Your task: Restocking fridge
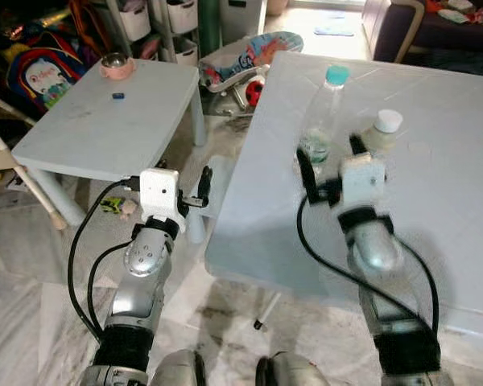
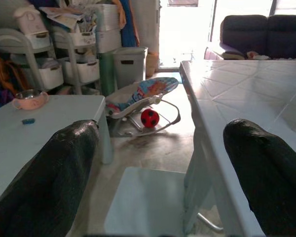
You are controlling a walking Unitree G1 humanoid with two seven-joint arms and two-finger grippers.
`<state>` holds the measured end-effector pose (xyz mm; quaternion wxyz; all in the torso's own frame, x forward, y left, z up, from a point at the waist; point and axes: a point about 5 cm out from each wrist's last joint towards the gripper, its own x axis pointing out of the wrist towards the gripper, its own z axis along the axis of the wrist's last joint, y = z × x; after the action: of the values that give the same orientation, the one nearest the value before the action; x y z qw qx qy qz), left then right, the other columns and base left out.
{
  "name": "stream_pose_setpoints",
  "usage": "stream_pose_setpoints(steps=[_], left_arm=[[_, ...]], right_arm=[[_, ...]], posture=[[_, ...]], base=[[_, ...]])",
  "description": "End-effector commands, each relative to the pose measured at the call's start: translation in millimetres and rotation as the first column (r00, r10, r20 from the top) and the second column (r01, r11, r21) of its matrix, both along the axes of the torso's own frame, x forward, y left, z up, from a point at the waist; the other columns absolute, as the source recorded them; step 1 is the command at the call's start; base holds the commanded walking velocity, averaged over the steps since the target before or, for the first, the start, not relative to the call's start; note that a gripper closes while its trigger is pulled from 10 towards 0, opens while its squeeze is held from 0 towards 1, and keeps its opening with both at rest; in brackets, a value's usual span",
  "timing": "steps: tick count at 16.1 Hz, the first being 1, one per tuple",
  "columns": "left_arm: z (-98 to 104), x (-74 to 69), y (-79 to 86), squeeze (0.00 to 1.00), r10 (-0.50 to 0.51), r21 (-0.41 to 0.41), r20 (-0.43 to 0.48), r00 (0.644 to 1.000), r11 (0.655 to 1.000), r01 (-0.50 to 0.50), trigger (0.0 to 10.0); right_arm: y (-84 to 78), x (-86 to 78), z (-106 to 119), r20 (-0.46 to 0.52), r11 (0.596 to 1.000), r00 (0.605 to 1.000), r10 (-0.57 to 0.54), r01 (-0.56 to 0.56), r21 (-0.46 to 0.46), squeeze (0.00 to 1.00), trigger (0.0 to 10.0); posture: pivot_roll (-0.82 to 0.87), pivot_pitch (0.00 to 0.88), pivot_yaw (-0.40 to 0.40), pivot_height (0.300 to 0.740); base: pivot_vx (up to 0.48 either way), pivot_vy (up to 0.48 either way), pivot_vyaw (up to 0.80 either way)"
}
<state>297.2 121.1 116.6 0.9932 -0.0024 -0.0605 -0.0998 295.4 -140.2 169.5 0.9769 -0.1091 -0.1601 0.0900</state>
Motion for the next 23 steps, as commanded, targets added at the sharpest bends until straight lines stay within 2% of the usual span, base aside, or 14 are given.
stream_pose_setpoints(steps=[1,4,8,9,11,13,14,15,19,23], left_arm=[[2.9,-0.6,0.9,0.0,-0.007,0.0,0.012,1.0,1.0,0.007,10.0],[3.0,-0.8,0.7,0.0,-0.007,-0.003,0.011,1.0,1.0,0.007,10.0],[3.3,-0.2,-0.1,0.0,-0.008,-0.006,0.011,1.0,1.0,0.008,10.0],[3.2,-0.2,-0.2,0.0,-0.007,-0.006,0.01,1.0,1.0,0.008,10.0],[3.1,-0.2,-0.4,0.0,-0.008,-0.007,0.01,1.0,1.0,0.008,10.0],[3.2,-0.4,-0.9,0.0,-0.008,-0.006,0.012,1.0,1.0,0.008,10.0],[3.1,-0.4,-0.9,0.0,-0.008,-0.007,0.011,1.0,1.0,0.008,10.0],[3.1,-0.3,-0.9,0.0,-0.009,-0.007,0.01,1.0,1.0,0.009,10.0],[3.3,0.3,-1.8,0.0,-0.014,-0.005,0.012,1.0,1.0,0.015,10.0],[2.9,0.2,-1.8,0.0,-0.014,-0.002,0.008,1.0,1.0,0.014,10.0]], right_arm=[[6.0,1.1,18.1,0.06,0.999,0.998,0.035,-0.035,0.006,0.0,10.0],[8.9,6.8,35.3,0.117,0.998,0.991,0.059,-0.057,-0.02,0.0,10.0],[-4.2,22.6,51.6,0.142,1.0,0.99,0.025,-0.024,-0.009,0.0,10.0],[-6.0,24.7,54.7,0.152,1.0,0.988,0.02,-0.019,-0.007,0.98,10.0],[-9.2,28.0,58.1,0.161,1.0,0.987,0.001,-0.002,0.006,1.0,10.0],[-14.8,31.7,60.4,0.16,0.999,0.986,-0.035,0.029,0.04,1.0,10.0],[-17.9,34.2,63.4,0.168,0.998,0.985,-0.047,0.042,0.036,0.04,10.0],[-18.6,35.0,64.2,0.17,0.998,0.984,-0.049,0.044,0.034,0.0,10.0],[-23.4,43.6,70.1,0.171,0.998,0.984,-0.057,0.051,0.04,0.0,10.0],[-25.2,55.8,68.7,0.085,0.991,0.994,-0.062,0.051,0.125,0.0,10.0]], posture=[[-0.03,0.091,0.013,0.74],[-0.03,0.096,0.012,0.74],[-0.02,0.098,0.01,0.74],[-0.02,0.098,0.009,0.74],[-0.02,0.099,0.01,0.74],[-0.02,0.098,0.01,0.74],[-0.02,0.098,0.013,0.74],[-0.02,0.098,0.013,0.74],[-0.02,0.1,0.015,0.74],[-0.01,0.101,0.013,0.74]], base=[[0.0,0.0,0.0],[0.0,0.0,0.0],[0.0,0.0,0.0],[0.0,0.0,0.0],[0.0,0.0,0.0],[0.0,0.0,0.0],[0.0,0.0,0.0],[0.0,0.0,0.0],[0.0,0.0,0.0],[0.0,0.0,0.0]])
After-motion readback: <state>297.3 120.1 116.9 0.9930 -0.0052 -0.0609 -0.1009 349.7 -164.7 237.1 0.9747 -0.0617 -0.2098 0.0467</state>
